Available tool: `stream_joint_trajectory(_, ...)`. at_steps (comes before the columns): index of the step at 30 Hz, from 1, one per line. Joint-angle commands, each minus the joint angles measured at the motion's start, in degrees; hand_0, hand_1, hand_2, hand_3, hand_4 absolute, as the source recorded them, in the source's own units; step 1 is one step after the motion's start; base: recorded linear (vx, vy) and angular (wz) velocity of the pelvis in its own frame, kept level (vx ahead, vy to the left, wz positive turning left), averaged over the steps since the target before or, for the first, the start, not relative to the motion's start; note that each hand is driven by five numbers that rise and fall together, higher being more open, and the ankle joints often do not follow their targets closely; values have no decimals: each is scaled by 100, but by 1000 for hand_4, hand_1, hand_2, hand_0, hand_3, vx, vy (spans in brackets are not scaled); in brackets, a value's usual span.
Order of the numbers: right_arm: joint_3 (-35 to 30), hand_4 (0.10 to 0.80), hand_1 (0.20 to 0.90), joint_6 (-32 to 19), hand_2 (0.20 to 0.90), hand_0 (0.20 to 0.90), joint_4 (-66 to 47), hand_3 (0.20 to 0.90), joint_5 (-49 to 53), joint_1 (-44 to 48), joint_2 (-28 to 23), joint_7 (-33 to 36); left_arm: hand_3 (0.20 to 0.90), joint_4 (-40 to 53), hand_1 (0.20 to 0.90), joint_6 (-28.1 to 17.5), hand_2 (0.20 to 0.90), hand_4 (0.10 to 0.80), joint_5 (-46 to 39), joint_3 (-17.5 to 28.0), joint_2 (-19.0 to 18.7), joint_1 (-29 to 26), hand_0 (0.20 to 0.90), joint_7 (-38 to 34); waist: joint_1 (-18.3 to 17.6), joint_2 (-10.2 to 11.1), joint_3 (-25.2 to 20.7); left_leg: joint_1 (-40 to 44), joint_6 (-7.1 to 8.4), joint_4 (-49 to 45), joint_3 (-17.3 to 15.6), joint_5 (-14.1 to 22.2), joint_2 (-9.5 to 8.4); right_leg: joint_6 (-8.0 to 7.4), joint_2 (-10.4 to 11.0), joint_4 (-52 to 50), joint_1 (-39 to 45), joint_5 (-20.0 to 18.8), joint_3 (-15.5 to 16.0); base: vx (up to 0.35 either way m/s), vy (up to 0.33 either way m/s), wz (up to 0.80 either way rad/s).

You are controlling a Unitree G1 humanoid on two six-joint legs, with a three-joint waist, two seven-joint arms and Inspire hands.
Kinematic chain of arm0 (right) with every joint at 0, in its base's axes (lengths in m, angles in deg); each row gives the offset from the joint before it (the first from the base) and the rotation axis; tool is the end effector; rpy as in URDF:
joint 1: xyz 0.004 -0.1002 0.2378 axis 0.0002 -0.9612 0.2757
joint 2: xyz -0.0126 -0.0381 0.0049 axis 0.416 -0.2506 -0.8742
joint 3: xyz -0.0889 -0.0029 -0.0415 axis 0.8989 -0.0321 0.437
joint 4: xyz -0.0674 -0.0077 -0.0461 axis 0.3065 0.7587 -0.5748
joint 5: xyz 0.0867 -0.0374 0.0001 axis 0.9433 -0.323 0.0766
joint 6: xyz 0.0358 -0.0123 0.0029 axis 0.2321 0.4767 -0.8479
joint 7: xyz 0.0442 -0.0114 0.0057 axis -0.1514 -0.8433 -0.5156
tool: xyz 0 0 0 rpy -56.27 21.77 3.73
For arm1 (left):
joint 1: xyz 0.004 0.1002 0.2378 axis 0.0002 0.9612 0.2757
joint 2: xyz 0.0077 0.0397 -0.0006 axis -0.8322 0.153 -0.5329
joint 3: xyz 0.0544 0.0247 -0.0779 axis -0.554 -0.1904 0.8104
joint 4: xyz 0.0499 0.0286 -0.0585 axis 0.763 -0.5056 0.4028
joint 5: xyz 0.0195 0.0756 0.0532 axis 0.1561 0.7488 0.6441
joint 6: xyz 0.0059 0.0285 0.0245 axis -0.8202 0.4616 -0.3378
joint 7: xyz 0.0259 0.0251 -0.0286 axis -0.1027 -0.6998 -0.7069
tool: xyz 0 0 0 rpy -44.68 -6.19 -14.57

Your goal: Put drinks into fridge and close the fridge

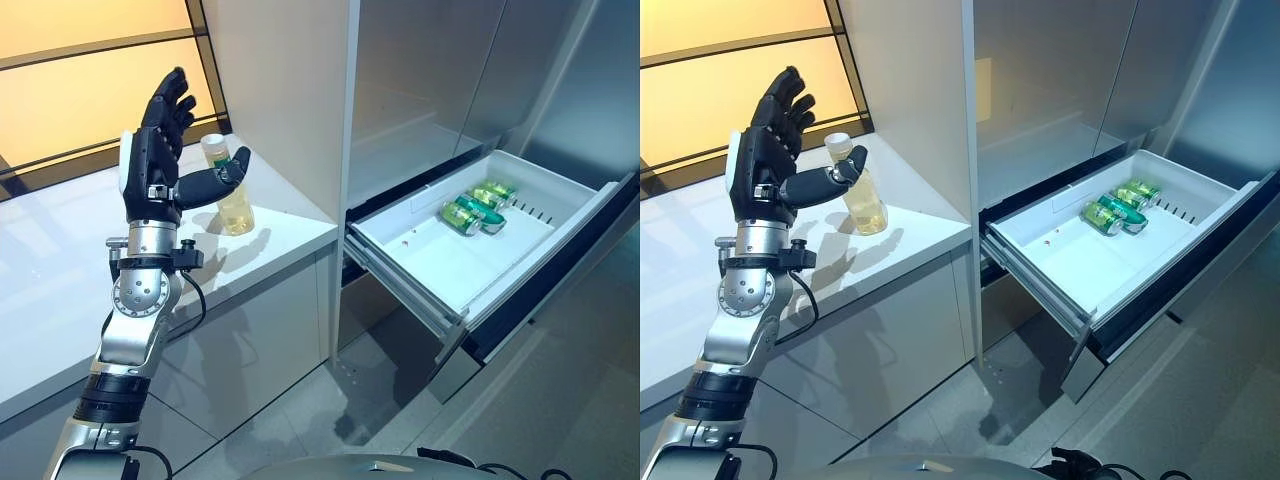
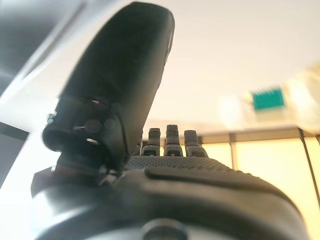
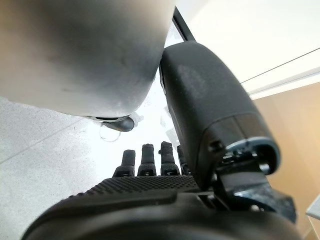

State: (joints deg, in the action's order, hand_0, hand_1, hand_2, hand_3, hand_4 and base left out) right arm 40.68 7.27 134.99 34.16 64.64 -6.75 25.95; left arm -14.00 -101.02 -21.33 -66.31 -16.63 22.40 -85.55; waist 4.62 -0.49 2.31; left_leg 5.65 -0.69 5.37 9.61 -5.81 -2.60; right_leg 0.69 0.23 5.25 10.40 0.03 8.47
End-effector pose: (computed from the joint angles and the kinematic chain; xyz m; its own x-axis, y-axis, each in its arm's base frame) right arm 0.0575 -0.2188 -0.1082 0.2406 -0.0220 -0.9704 -0.1032 0.9935 -0.0481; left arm 0.2250 0.2283 0.1390 0.8231 0.1376 0.5509 -0.2339 0.9662 0.1080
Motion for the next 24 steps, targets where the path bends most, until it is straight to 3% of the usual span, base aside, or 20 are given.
stream_joint_trajectory(1, 288, 800, 900, -2, 900, 900, 292, 900, -176, 80, 275, -149, 900, 132, 900, -751, 900, 800, 340, 225, -149, -612, 900, -333, -65, 81, -108, 357, -70, -37, -258, 696, -5, -139, 105, -316, -94, 147, -324, 0, 0, 0)
stream_joint_trajectory(24, 174, 800, 900, -5, 900, 900, 392, 900, -450, 99, 133, -278, 900, -1173, 900, -655, 900, 800, -255, 97, 104, -651, 900, -84, -242, 35, -100, 428, -105, -37, -461, 729, -8, -175, 136, -362, -81, 150, -500, 18, 25, -4)
